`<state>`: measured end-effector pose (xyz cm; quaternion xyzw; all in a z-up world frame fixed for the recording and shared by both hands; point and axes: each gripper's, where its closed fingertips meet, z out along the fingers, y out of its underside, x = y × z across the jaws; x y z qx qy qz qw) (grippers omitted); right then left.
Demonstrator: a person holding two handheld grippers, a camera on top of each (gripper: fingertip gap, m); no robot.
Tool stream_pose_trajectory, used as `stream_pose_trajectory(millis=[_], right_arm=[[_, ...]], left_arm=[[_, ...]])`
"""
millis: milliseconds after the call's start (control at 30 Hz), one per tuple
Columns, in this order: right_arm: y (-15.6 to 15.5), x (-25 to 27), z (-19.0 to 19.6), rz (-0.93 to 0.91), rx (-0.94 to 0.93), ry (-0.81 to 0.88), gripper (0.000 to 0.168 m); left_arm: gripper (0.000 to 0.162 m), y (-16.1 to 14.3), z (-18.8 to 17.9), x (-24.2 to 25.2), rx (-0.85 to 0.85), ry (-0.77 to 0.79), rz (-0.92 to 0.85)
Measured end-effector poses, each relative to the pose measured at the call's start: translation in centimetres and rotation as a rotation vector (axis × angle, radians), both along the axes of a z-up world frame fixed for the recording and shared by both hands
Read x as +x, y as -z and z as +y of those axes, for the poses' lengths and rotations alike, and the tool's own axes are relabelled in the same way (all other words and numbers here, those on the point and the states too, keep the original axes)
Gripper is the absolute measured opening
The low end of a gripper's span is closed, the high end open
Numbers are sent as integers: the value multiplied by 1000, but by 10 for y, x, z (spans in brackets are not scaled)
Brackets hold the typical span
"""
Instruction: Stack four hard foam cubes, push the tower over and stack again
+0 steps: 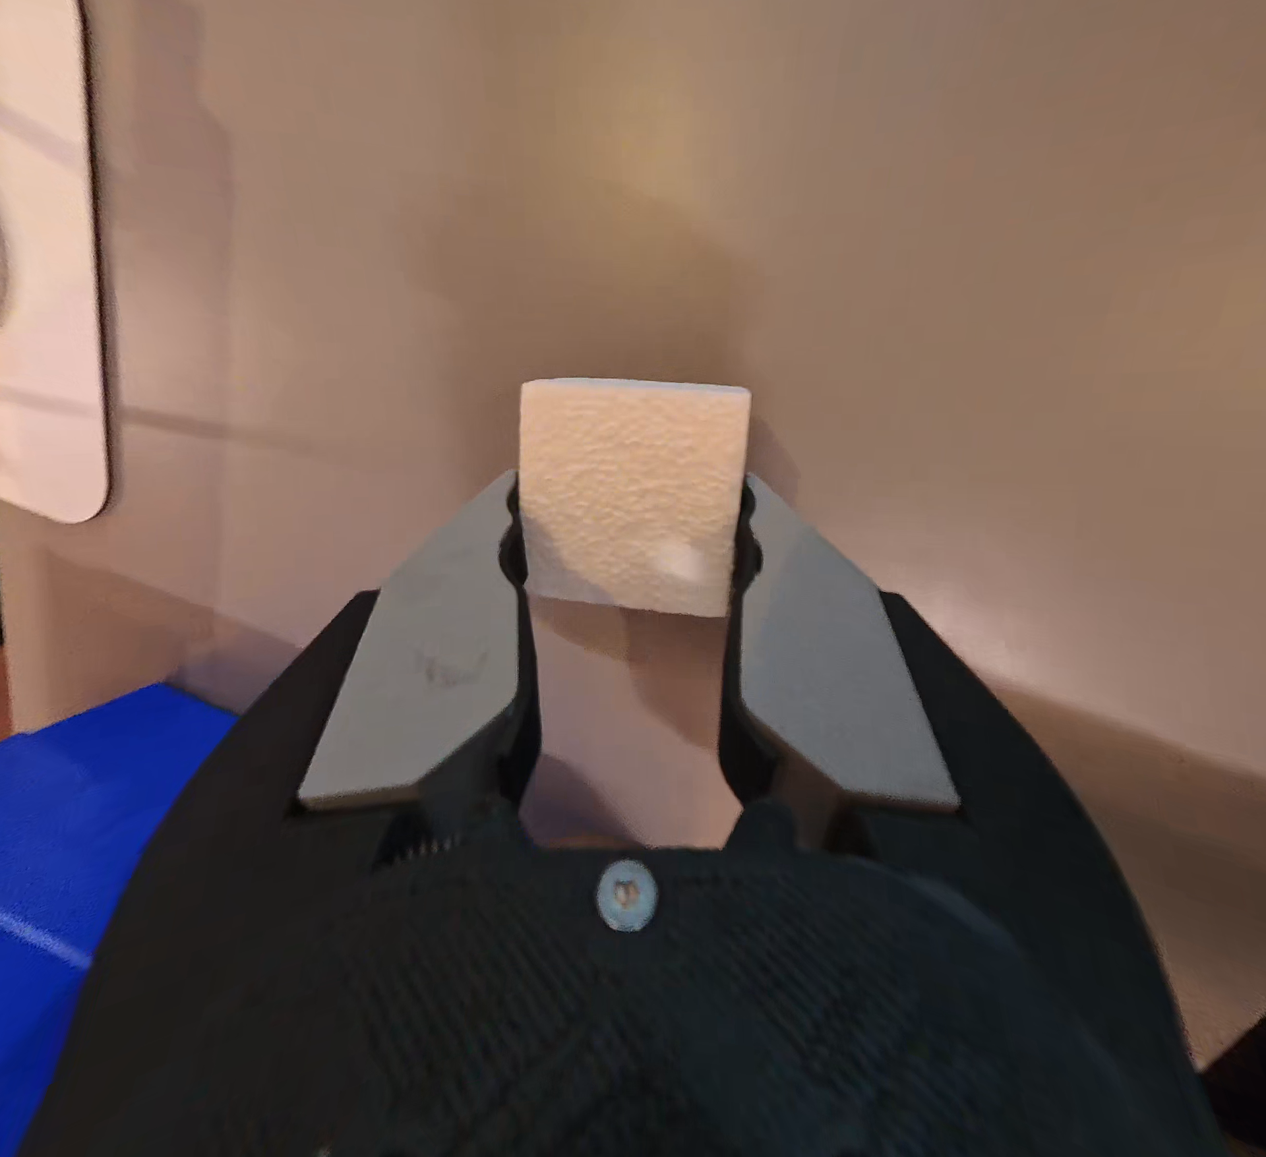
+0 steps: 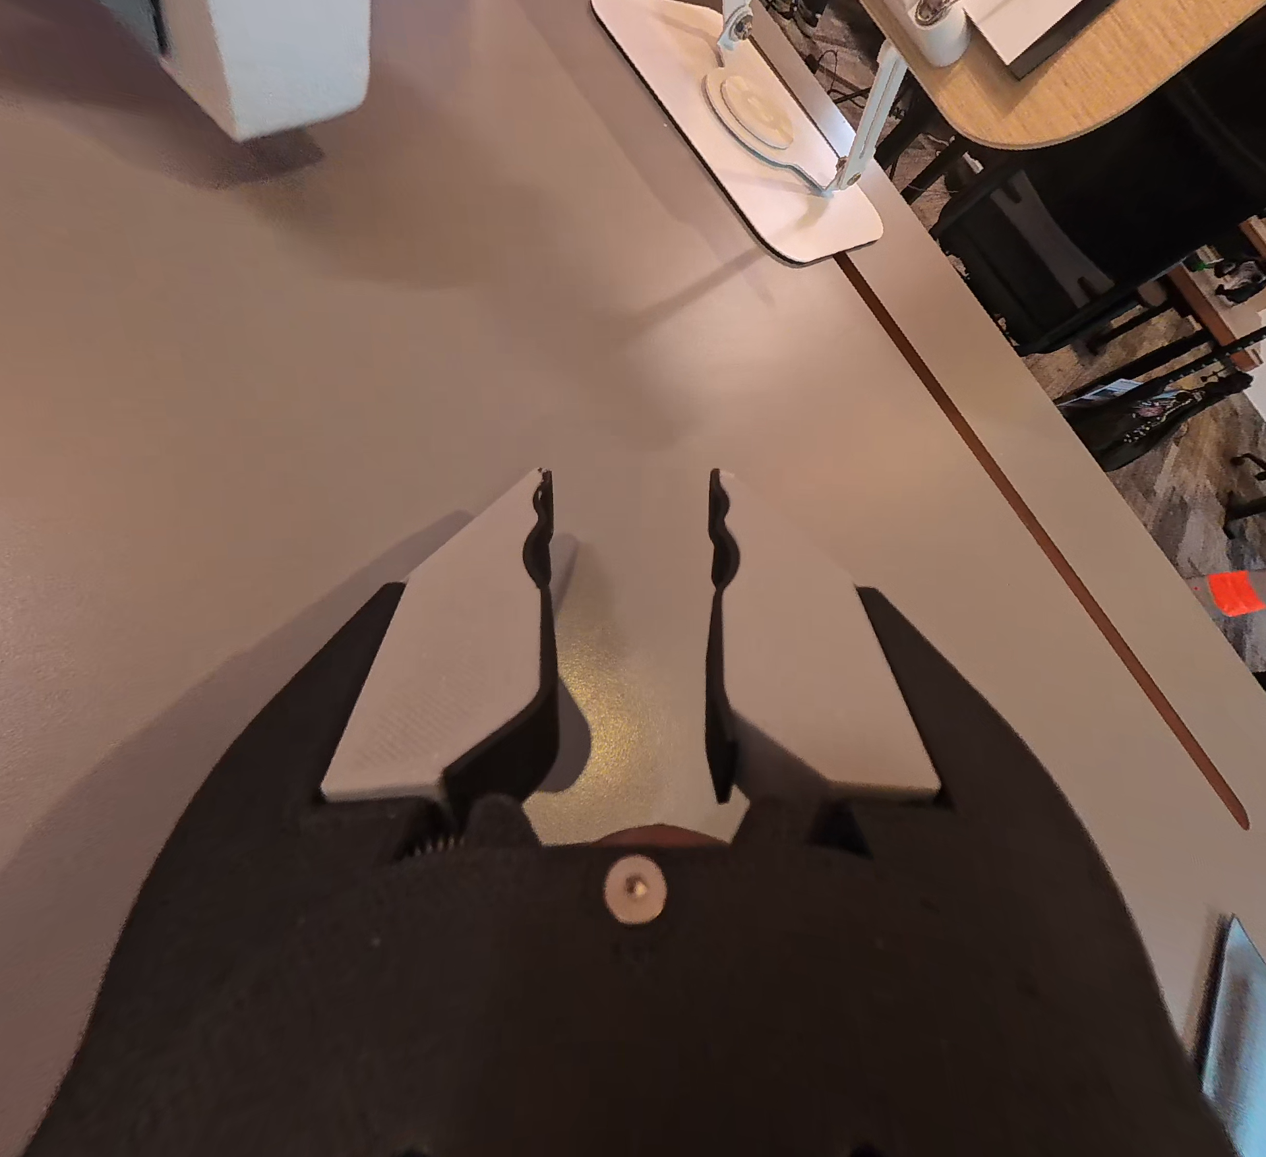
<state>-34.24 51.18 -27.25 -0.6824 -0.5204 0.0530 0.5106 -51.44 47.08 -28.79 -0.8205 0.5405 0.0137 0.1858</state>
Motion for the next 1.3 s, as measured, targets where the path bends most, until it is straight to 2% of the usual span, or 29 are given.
stream_pose_trajectory(millis=[200, 267, 333, 433, 733, 900, 1000, 1100, 1167, 1200, 1300], right_arm=[[-3, -2, -2, 4, 5, -12, 43], [-3, -3, -4, 3, 5, -17, 43], [-2, -4, -4, 1, 4, -19, 43], [-1, -3, -4, -2, 2, -17, 43], [-2, -3, -4, -1, 3, -16, 43], [0, -4, -4, -6, 3, -17, 43], [0, -2, -3, -1, 1, -11, 43], [0, -1, -2, 3, -6, -6, 43], [0, -1, -1, 3, -7, -5, 43], [0, -1, -1, 2, -6, -5, 43], [0, 0, -1, 2, -6, -4, 43]], left_arm=[[59, 23, 3, 5, -53, -3, -34], [75, 27, 2, 8, -55, -12, -51], [80, 28, 3, 9, -55, -32, -74], [85, 22, 5, 6, -45, -67, -99], [81, -27, -2, -24, 59, -105, -151], [77, -16, -5, -44, 40, -152, -85], [67, -1, 2, -57, 48, -214, -20], [35, 14, 10, -59, 35, -287, -6], [6, 21, 14, -52, 28, -284, -10], [0, 24, 15, -47, 22, -270, -20], [0, 29, 16, -29, 2, -238, -57]])
